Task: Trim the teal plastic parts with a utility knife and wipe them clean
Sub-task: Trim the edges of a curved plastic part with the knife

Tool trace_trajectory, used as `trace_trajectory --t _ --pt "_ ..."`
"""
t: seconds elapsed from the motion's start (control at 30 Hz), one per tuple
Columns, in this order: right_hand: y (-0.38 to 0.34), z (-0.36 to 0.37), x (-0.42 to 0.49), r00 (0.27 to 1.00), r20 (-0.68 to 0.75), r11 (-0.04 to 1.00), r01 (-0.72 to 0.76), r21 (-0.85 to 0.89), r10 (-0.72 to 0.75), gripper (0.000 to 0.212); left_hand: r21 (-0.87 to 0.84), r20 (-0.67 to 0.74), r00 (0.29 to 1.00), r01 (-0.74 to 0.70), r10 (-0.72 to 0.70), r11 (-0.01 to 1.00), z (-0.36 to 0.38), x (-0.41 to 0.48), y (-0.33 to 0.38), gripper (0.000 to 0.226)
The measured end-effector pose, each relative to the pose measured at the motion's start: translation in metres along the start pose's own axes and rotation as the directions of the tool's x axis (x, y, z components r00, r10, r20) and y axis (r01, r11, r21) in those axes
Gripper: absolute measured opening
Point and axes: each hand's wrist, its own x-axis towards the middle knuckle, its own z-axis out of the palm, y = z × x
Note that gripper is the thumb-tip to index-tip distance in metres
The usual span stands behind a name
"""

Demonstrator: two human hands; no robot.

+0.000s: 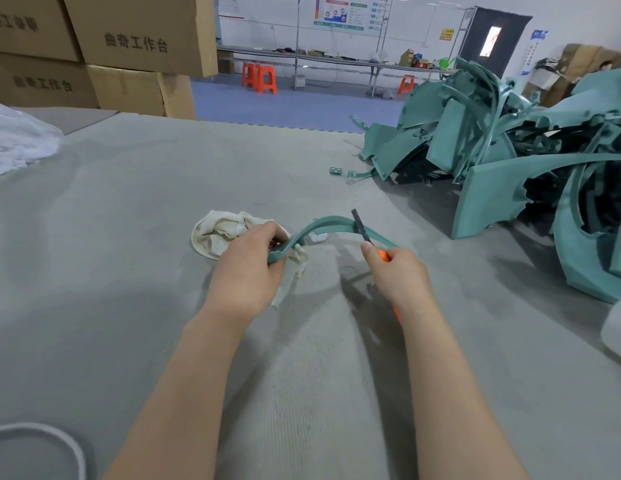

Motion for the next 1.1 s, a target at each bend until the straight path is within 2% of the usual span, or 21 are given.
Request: trace_trajectory --t 0.17,0.23,0.33,0.43,0.5,0.63,0.7,0.9,1.1 --pt "0.010 -0.011 0.005 0.997 -0.003 0.994 -0.081 -0.069 0.081 0.043 -0.022 -0.030 1.000 -0.006 0.005 1.000 -0.001 0.000 -0.001 0.005" --pt "0.012 -0.011 0.006 0.998 -0.014 0.998 -0.067 0.001 0.067 0.040 -0.029 -0.035 0.999 -0.009 0.008 1.000 -0.002 0.000 -0.001 0.006" --pt "0.005 -0.013 0.004 0.993 -0.093 0.940 -0.041 0.339 0.076 0.028 -0.039 -0.032 0.999 -0.001 0.000 0.999 -0.003 0.000 -0.002 0.009" --pt "-0.003 -0.017 -0.005 0.991 -0.049 0.711 -0.057 0.700 0.128 0.014 -0.045 -0.062 0.998 0.012 -0.015 0.999 -0.008 0.002 -0.006 0.010" --pt "-0.005 -0.015 -0.008 0.984 0.044 0.599 -0.140 0.788 0.173 0.026 -0.058 -0.080 0.997 0.009 -0.014 0.998 -0.011 0.003 -0.008 0.008" --pt "-0.009 -0.011 -0.011 0.942 0.219 0.419 -0.310 0.853 0.253 0.038 -0.034 -0.047 0.999 0.009 -0.011 0.999 -0.011 0.004 -0.010 0.006" --pt "-0.010 -0.011 -0.013 0.928 0.278 0.378 -0.357 0.854 0.248 0.039 -0.027 -0.031 0.999 0.009 -0.010 1.000 -0.009 0.003 -0.010 0.006" --pt "-0.011 -0.011 -0.017 0.892 0.368 0.352 -0.444 0.824 0.262 0.043 -0.035 -0.018 1.000 0.012 -0.013 0.999 -0.009 0.002 -0.010 0.012" --pt "-0.011 -0.009 -0.019 0.885 0.392 0.343 -0.460 0.819 0.251 0.043 -0.040 -0.018 1.000 0.012 -0.013 0.999 -0.009 0.004 -0.011 0.010"
